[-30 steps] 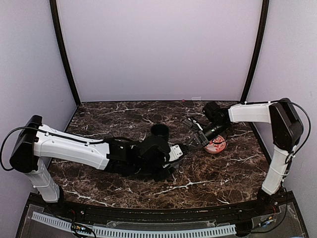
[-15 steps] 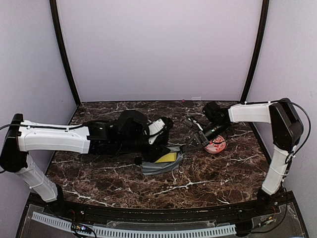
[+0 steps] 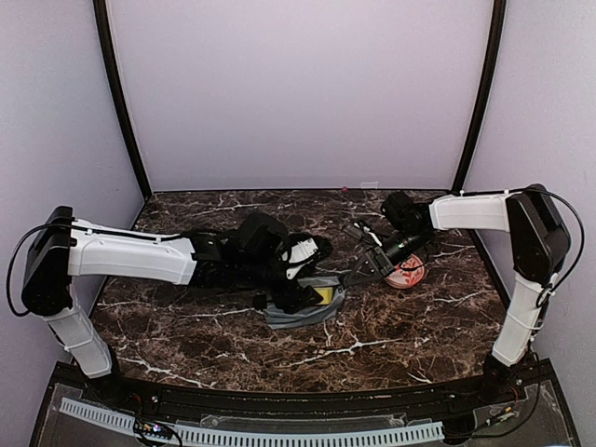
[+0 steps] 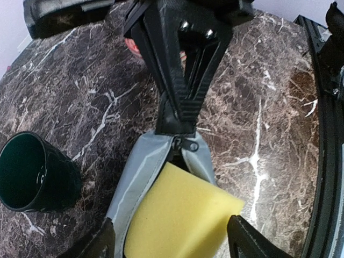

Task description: Sort the hair-cutting tools

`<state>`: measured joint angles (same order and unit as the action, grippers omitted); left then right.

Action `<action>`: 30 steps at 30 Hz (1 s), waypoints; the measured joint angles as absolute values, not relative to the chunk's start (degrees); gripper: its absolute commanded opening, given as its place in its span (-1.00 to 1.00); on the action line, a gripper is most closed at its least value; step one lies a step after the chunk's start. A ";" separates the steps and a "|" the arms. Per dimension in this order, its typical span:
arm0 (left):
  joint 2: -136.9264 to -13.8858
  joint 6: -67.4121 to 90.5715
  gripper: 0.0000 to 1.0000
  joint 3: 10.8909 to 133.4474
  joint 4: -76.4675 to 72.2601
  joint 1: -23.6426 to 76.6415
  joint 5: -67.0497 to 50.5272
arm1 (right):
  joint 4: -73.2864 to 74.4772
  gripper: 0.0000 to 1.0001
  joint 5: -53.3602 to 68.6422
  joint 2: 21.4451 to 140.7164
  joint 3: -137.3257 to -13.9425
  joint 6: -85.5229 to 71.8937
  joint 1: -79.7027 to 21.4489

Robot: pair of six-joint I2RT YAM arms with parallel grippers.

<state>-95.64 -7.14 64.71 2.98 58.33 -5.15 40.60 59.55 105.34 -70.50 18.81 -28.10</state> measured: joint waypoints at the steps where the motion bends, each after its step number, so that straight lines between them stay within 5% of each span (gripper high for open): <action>1: -96.62 -7.27 0.39 64.84 2.90 58.04 -5.45 | 40.69 -0.97 59.55 105.34 -70.50 18.96 -28.10; 15: -106.48 -5.23 0.01 69.78 1.45 54.83 -7.31 | 41.43 -0.97 59.53 105.56 -70.74 20.49 -28.10; 30: -114.61 2.96 0.01 79.50 6.83 55.44 2.70 | 43.79 -0.98 60.69 107.94 -73.78 24.77 -28.08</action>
